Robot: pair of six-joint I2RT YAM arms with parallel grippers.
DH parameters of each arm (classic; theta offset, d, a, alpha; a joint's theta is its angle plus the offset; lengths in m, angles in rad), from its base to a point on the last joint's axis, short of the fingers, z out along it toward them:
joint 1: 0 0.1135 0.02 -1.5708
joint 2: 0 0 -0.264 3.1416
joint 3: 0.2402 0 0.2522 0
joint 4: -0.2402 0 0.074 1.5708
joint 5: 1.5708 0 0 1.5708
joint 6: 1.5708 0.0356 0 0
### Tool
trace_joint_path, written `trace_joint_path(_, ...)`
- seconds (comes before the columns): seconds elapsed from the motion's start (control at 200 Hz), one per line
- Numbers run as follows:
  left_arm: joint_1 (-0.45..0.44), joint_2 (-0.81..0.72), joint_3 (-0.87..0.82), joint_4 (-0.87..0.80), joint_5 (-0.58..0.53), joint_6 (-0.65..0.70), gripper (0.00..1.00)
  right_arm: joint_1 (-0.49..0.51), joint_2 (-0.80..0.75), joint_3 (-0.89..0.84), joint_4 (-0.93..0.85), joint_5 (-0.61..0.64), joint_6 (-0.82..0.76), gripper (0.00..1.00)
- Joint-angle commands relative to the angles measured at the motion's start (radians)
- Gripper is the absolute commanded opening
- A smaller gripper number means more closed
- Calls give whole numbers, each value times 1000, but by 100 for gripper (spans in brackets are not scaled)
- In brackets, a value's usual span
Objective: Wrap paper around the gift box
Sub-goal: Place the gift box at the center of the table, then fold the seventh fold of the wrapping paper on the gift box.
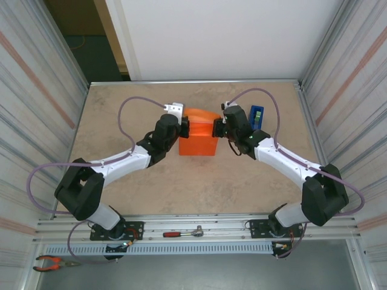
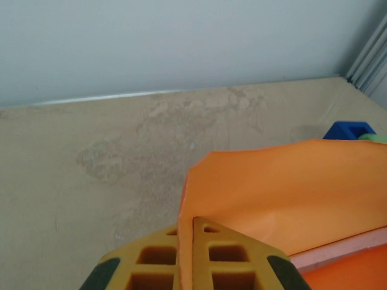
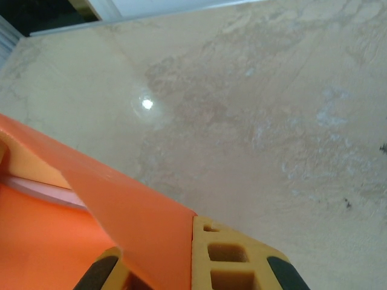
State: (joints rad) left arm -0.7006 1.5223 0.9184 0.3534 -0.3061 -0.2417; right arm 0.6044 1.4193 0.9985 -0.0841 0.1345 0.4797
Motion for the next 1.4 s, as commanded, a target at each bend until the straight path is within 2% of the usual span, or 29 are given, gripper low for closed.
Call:
trace_joint_path(0.0,-8,-4,-38,88,23,-31,0,27,1,-36,55,-1,24,0)
trace_joint_path(0.185,-11,-14,-98,110,10,-61,0,65,18,-94,84,33,44,0)
trace_joint_path(0.225,-11,-25,-105,108,9,-63,8,71,20,-106,85,37,48,0)
trace_joint_path(0.356,-5,-90,-122,92,-13,-70,47,90,8,-136,89,57,57,0)
trace_joint_path(0.441,19,-162,-149,92,-23,-83,61,98,-3,-150,89,63,64,0)
trace_joint_path(0.491,44,-209,-176,107,-27,-113,65,101,-5,-156,89,67,67,0)
trace_joint_path(0.681,76,-302,-214,80,6,-123,69,107,-18,-182,90,72,79,0)
trace_joint_path(0.832,39,-314,-239,79,10,-106,70,109,-19,-190,90,71,86,0)
trace_joint_path(1.197,-24,-159,-183,104,4,-83,71,110,-17,-183,86,68,85,0)
trace_joint_path(1.393,-36,-85,-152,82,-73,-84,71,112,-28,-178,78,60,87,0)
